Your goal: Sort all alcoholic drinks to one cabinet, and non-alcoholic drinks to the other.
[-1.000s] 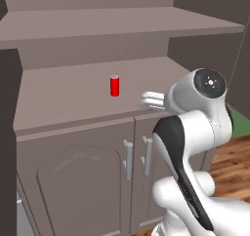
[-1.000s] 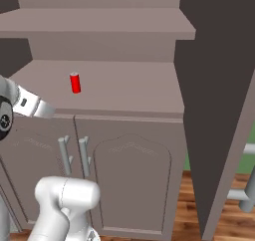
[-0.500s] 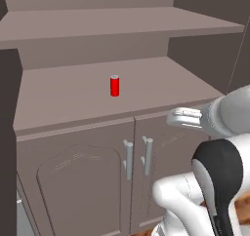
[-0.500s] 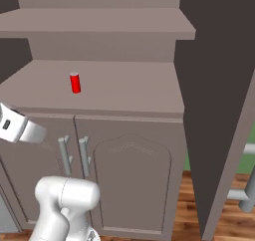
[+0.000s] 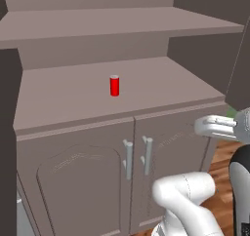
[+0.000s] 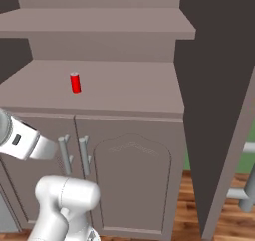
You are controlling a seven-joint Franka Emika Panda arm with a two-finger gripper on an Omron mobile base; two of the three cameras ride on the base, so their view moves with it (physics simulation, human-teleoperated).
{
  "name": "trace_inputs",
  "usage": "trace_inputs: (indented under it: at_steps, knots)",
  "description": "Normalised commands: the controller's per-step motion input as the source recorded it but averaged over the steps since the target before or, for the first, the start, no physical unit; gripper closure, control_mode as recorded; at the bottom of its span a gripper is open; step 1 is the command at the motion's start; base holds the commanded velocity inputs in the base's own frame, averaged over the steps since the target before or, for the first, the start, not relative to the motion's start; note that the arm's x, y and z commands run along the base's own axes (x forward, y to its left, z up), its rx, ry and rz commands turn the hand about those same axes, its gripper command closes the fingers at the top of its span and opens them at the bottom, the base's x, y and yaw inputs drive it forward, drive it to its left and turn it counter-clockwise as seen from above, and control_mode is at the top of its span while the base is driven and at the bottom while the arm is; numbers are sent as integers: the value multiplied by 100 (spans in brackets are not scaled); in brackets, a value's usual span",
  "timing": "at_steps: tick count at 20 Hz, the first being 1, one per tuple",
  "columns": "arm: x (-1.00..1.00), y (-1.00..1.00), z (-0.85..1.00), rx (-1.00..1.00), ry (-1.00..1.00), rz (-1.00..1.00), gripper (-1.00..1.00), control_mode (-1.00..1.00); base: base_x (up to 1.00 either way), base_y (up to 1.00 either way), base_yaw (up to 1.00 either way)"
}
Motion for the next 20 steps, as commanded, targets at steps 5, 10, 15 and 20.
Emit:
trace_inputs:
  at_steps: [5,10,15,20]
  knots:
    - [0,0,0,0,0,0,-100,100,-88,-8,0]
    - [0,0,0,0,0,0,-100,100,-100,-1,16]
    - [0,0,0,0,0,0,-100,100,-97,14,53]
    - [0,0,0,0,0,0,-100,100,-48,43,67]
